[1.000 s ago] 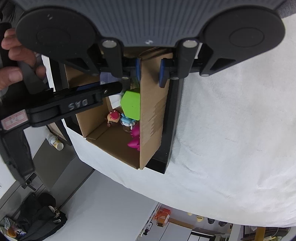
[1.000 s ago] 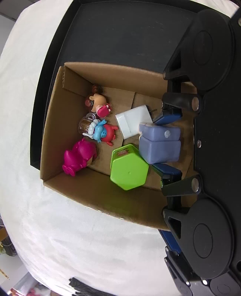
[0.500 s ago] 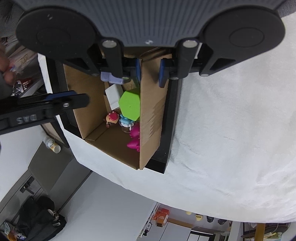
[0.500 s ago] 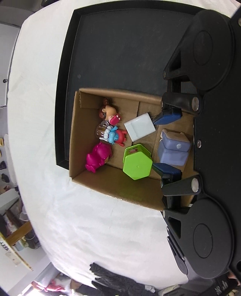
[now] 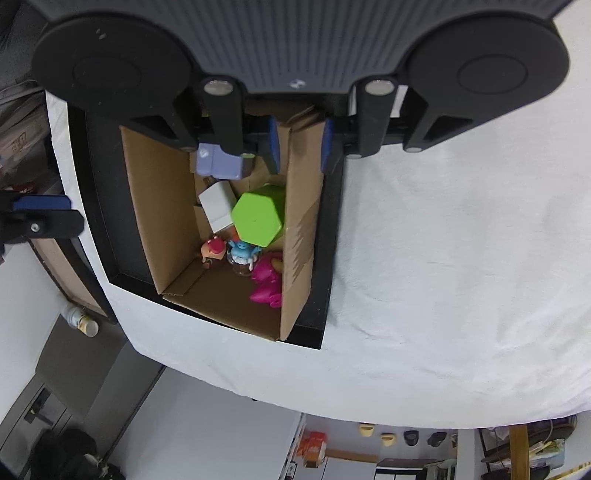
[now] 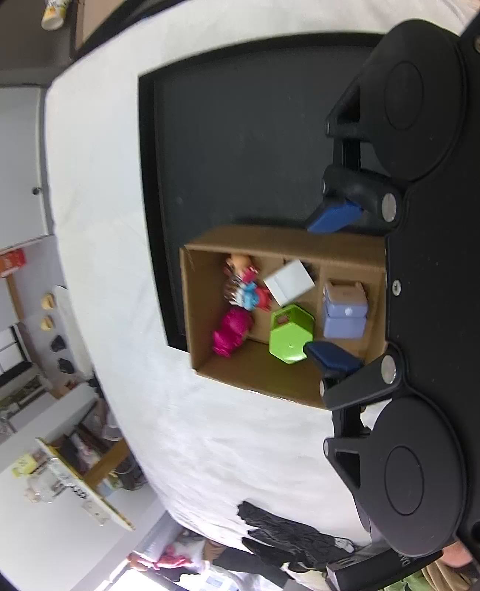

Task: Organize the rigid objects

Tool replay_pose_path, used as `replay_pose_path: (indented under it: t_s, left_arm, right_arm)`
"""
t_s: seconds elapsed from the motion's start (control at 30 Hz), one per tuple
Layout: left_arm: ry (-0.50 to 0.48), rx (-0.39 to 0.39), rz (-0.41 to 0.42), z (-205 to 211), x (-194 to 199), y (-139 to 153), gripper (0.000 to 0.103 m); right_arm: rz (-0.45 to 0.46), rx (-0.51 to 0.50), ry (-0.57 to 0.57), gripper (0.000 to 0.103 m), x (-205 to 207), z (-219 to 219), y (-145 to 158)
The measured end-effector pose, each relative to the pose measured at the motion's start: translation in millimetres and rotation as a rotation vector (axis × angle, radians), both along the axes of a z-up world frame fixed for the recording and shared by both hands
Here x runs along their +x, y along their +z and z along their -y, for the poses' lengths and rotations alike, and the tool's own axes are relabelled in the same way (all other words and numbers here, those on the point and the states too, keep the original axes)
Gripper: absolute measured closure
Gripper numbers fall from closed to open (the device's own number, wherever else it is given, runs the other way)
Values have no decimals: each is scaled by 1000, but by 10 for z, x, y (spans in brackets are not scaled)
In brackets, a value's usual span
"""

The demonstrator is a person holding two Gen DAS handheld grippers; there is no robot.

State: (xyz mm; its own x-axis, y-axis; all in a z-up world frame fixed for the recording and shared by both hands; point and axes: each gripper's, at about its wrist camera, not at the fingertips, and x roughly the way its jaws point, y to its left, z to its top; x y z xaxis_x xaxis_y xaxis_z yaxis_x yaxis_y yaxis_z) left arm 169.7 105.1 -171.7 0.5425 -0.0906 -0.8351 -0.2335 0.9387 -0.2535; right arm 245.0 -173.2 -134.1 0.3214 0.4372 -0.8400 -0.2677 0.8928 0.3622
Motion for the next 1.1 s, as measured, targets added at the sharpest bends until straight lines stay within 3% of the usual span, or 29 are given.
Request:
replay_pose_path:
  t_s: [0.1,0.37,0.47,0.6,1.1]
  left_arm:
    - [-20,24,-9,91,2,172,76]
    - [-48,59,36,343,-63,572,34]
    - [-57,49,57,404,-95,679,27]
    - [-60,69,78,481,-140,852,21]
    - [-105,95,169,593,-452,1422,11]
  right_arm:
    - [46,5,-22,25,-58,139,83]
    - [104,41,-81,11,-208,472,209]
    - [122,49,-91,10,-270,560,255]
    - [158,68,-106,0,-366,664,353]
    - [271,70,-159,0,-682,825,750]
